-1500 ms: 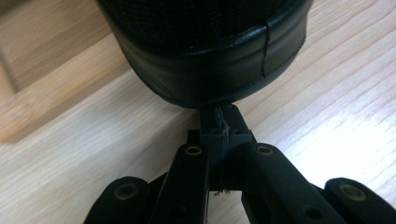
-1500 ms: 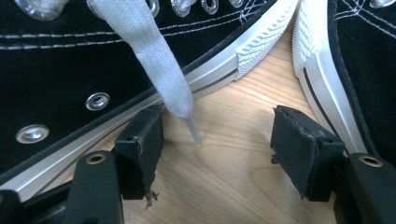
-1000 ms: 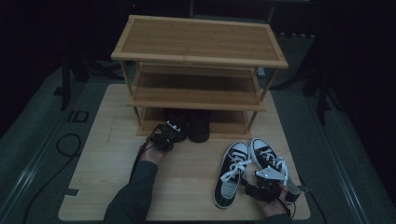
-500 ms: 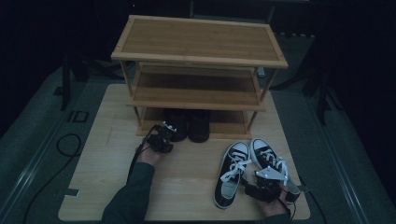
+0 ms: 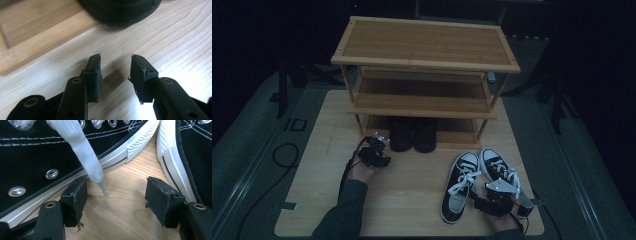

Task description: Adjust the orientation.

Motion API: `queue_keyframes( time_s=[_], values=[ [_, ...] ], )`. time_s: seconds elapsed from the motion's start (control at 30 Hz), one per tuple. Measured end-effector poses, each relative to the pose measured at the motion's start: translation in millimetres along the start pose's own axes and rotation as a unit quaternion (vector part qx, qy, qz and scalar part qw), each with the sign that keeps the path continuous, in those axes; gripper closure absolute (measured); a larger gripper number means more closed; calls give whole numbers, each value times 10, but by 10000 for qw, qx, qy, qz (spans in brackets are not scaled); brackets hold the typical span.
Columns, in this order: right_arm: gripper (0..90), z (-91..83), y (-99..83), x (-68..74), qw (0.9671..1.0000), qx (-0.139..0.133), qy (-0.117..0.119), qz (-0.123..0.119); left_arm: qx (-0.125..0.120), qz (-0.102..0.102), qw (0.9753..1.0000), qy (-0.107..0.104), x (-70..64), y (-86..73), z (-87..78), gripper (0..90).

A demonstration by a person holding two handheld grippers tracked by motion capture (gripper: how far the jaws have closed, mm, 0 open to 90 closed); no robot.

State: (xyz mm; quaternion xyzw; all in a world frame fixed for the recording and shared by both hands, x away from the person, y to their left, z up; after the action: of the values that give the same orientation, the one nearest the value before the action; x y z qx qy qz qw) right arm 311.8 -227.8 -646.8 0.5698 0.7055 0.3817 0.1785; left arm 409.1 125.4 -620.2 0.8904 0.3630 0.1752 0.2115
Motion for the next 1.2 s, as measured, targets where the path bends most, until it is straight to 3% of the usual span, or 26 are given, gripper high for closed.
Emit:
queue_keyframes(
  time_s=[0.2,0.6,0.8,0.97,1.2],
  values=[
    [323,0,-1,-2,10000,6,-15,12,-13,-142,9999,9,55,-147,-33,597],
    [290,-36,-32,33,9995,293,52,-95,-93,-228,9997,76,75,-231,9,574],
    [269,-102,-56,102,9981,550,277,-30,-130,-214,9997,84,71,-225,21,520],
    [212,-187,-36,147,9975,656,263,-91,-216,-176,9996,101,40,-237,22,467],
    [161,-333,59,239,9970,553,550,5,-290,-184,9993,127,16,-264,9,449]
  ],
)
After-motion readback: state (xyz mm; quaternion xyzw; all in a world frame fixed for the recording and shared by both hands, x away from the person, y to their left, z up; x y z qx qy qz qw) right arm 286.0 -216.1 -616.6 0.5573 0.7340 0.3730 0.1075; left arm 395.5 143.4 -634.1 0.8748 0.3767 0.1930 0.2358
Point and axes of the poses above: each handheld gripper's, and its own axes: z roughly forward along the jaws, y roughly out of its top, x roughly to its left, the point moved 9 cm from there along z, roughly forward along the jaws, and after that the axes turned 14 degrees about z, right-handed, at the moved point
